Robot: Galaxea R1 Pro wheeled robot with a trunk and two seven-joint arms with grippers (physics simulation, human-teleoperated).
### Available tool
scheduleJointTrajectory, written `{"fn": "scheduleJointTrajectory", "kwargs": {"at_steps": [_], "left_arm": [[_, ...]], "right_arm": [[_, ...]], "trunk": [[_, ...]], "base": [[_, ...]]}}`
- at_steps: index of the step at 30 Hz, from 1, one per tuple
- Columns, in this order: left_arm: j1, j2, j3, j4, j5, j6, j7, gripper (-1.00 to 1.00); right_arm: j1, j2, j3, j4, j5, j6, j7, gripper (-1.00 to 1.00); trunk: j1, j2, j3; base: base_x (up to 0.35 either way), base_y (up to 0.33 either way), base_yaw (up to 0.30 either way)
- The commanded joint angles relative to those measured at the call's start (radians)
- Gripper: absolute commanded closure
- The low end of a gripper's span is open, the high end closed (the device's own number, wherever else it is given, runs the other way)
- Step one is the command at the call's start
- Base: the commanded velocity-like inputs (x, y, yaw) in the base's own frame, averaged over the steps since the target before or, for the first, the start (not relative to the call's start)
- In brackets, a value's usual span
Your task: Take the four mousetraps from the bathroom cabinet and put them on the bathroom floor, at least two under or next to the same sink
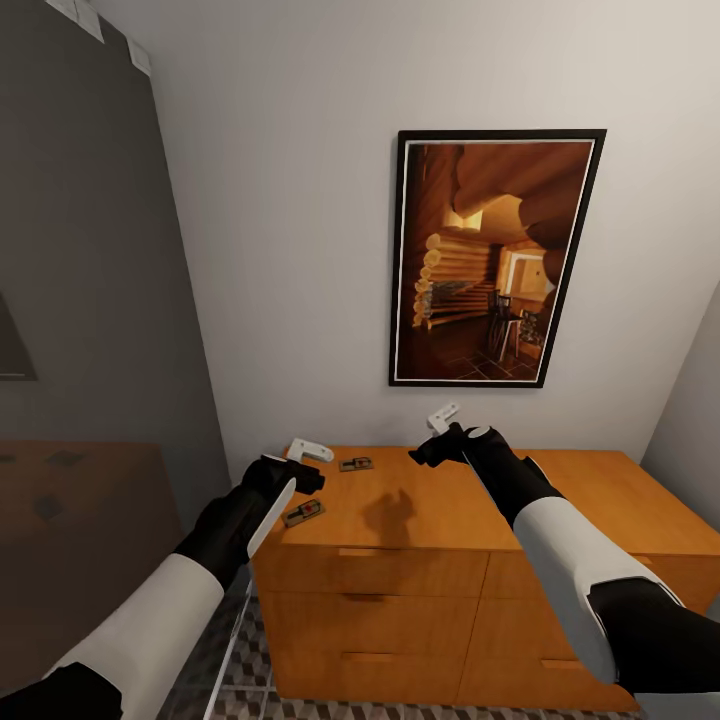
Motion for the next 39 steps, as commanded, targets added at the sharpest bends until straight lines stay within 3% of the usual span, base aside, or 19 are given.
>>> {"fn": "scheduleJointTrajectory", "kwargs": {"at_steps": [1,6,12,17,18,22,25,31,39], "left_arm": [[0.0,0.0,-0.003,-0.001,0.011,0.004,0.009,-1.0],[0.0,0.002,-0.005,-0.001,0.011,0.004,-0.015,-1.0],[0.0,0.009,-0.029,-0.001,-0.002,0.007,-0.119,-1.0],[0.0,0.024,-0.092,-0.002,-0.083,0.009,-0.182,-1.0],[0.0,0.027,-0.109,-0.002,-0.112,0.01,-0.199,-1.0],[0.0,0.033,-0.126,-0.002,-0.15,0.009,-0.232,-1.0],[0.0,0.041,-0.13,-0.002,-0.164,0.008,-0.254,-1.0],[0.0,0.083,-0.129,-0.006,-0.175,0.002,-0.277,-1.0],[0.0,0.127,-0.077,-0.009,-0.171,-0.003,-0.282,-1.0]], "right_arm": [[0.0,0.0,0.0,-0.002,0.01,0.003,0.006,-1.0],[0.0,0.0,0.0,-0.001,0.01,0.003,0.009,-1.0],[0.0,0.0,0.0,-0.001,0.01,0.003,0.009,-1.0],[0.0,0.0,0.001,-0.001,0.011,0.003,0.01,-1.0],[0.0,0.0,0.001,-0.001,0.011,0.003,0.01,-1.0],[0.0,0.0,0.001,0.0,0.011,0.003,0.01,-1.0],[0.0,0.0,0.001,-0.001,0.011,0.003,0.009,-1.0],[0.0,0.0,0.001,-0.001,0.011,0.003,0.006,-1.0],[0.0,0.0,0.001,-0.001,0.012,0.003,0.001,-1.0]], "trunk": [[0.0,-0.001,-0.001],[0.0,-0.001,-0.001],[0.0,-0.001,-0.001],[0.0,-0.001,-0.001],[0.0,-0.001,-0.001],[0.0,-0.001,-0.001],[0.0,-0.001,-0.001],[0.0,-0.001,-0.001],[0.0,-0.001,-0.001]], "base": [[0.0,0.0,0.0],[0.0,0.0,0.0],[0.0,0.0,0.0],[0.0,0.0,0.0],[0.0,0.0,0.0],[0.0,0.0,0.0],[0.0,0.0,0.0],[0.0,0.0,0.0],[0.0,0.0,0.0]]}}
